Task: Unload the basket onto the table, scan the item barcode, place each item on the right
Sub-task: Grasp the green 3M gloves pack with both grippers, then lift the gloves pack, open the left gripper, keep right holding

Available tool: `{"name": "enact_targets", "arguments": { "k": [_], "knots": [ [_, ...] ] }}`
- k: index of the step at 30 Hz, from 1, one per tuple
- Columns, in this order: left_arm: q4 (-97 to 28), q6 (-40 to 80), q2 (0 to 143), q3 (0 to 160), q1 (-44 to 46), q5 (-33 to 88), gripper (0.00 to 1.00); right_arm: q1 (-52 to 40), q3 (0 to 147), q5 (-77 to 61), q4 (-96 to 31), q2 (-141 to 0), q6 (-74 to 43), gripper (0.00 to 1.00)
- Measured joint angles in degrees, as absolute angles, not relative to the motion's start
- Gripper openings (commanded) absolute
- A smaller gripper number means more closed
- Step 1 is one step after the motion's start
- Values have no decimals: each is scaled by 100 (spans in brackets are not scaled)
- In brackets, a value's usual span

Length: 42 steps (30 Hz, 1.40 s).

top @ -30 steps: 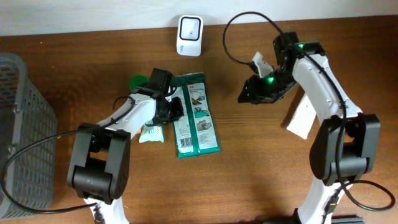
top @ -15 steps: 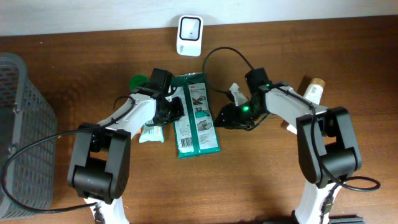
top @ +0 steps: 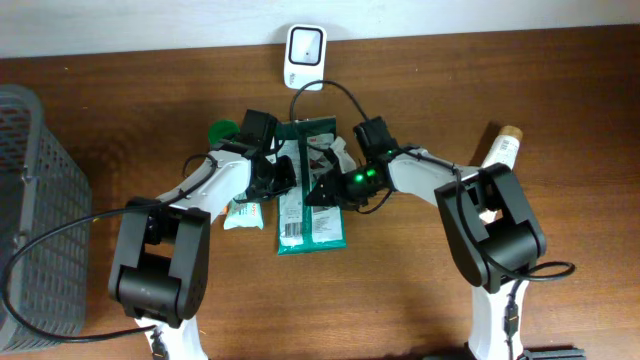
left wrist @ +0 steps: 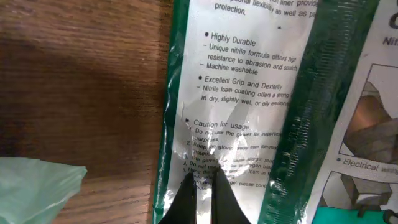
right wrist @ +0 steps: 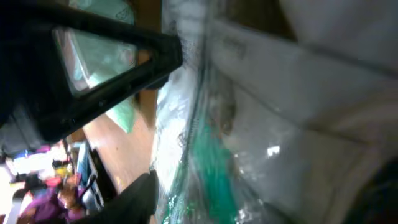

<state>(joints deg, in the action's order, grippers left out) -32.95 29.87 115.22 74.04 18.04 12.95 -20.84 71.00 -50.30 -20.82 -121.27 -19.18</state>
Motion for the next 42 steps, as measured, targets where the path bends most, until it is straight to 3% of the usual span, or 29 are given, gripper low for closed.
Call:
{"name": "enact_targets", "arguments": {
  "k": [2,4,5,11,16,24,31,36,38,39,42],
  "knots": [
    [-3295,2987,11522,7404,1804,1295,0,-2084,7096,-5030,-1909,-12167,-1990,31],
    [-3295,2987,11522,7404,1804,1297,0,-2084,7094,-4982,-1841,-12193,-2073,11],
    [-3293,2987,11522,7404,1804,1297,0,-2084,7089,-4915,-1841,-12213,-2088,8],
    [-3363,2978,11531,7448,1804,1310,0,-2047,7081,-4947,-1839,-12254,-2012,4],
    [-4112,2696,11559,8171,1804,1306,2,-1673,7017,-5238,-2049,-12081,-1686,4],
    [-4480,2178,10497,8569,1804,904,12,-742,7008,-5428,-3208,-9931,-1249,4],
    [-4654,2117,9308,8613,1332,113,19,-596,7004,-7126,-3140,-8908,-1380,4],
    [-4803,2080,9299,8617,947,-73,43,-333,7004,-8125,-2936,-8903,-1533,4],
    [-4807,2060,9299,8617,880,-97,60,-333,7004,-8195,-2720,-8901,-1645,4],
    [-4814,2056,9299,8617,882,-97,79,-333,7004,-8147,-2692,-8899,-1673,4],
    [-4827,2058,9299,8617,880,-283,91,-336,7004,-7782,-2689,-8899,-1704,4]
  ]
}}
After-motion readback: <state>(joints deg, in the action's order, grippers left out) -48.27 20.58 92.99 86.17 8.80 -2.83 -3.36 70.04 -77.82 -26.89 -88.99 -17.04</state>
